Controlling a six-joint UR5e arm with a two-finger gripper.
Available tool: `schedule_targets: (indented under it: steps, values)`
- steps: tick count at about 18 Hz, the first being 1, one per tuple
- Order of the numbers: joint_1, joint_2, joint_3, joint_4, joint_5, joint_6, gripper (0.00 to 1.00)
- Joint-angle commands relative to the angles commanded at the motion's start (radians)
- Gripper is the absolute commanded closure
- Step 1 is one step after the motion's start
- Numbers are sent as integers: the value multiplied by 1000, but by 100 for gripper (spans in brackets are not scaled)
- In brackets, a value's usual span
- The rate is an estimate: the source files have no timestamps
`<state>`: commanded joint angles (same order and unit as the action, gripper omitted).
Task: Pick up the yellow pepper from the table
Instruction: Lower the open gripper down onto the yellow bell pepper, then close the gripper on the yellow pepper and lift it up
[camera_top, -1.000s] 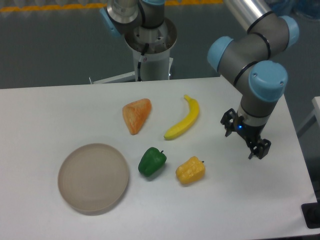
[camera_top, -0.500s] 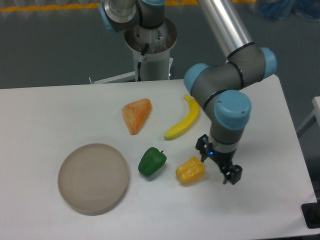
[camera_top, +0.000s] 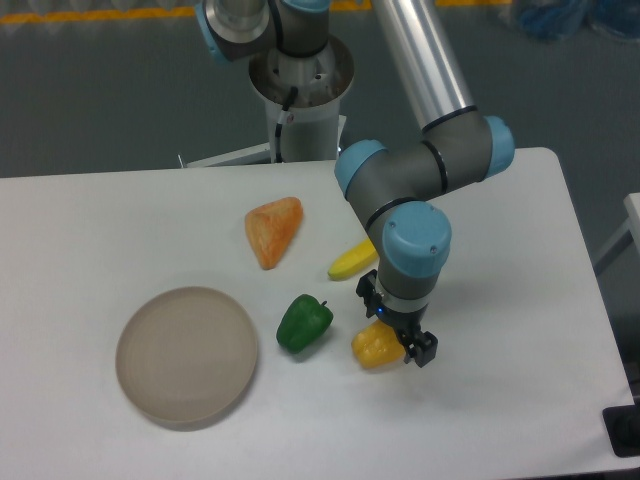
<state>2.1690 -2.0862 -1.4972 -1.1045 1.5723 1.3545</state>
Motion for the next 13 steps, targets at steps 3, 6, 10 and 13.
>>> schedule_targets:
  steps: [3, 6, 10, 13]
  values:
    - [-9, -20, -11, 6, 26, 0, 0]
    - [-9, -48, -5, 49, 37, -6, 46]
    - [0, -25, 0, 46, 45, -11, 100]
    - [32, 30, 0, 40, 45, -34, 100]
